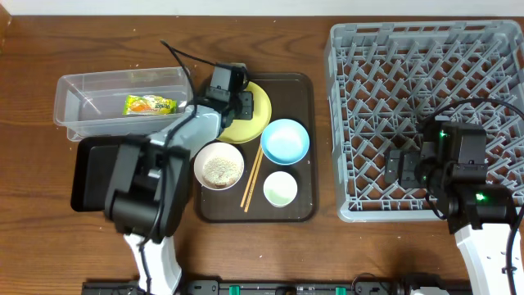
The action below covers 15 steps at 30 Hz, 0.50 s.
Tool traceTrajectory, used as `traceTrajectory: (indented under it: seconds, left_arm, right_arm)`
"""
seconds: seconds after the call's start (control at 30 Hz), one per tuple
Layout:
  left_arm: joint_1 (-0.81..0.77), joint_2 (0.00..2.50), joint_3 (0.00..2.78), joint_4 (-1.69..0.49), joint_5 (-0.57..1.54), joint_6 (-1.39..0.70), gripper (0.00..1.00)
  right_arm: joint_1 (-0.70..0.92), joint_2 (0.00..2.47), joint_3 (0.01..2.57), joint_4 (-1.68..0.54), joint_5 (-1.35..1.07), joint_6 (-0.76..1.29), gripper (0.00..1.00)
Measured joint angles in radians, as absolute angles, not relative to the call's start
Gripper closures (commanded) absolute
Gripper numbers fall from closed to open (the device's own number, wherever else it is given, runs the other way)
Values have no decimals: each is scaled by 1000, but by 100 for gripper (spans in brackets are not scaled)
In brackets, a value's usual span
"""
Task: Sort waste into correct bins and load items into the dishwasher rack
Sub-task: 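Drop the tissue into the clear plastic bin with the left gripper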
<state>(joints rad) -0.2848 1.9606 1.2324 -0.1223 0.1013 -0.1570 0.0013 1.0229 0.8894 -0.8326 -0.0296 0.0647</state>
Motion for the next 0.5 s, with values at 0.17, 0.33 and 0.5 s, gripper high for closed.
traceTrajectory:
  seconds: [0.17, 0.33, 0.5]
  left_arm:
    - [-252, 1800, 1232, -230, 101, -157, 94]
    - [-155, 1667, 1232, -295, 93, -157, 94]
    - [-34, 1634, 1232, -344, 67, -157, 91]
  right_arm:
    - [1, 1023, 890, -832, -30, 65, 1]
    - [1, 1023, 890, -831, -30, 65, 1]
    - [1, 1023, 890, -830, -30, 65, 1]
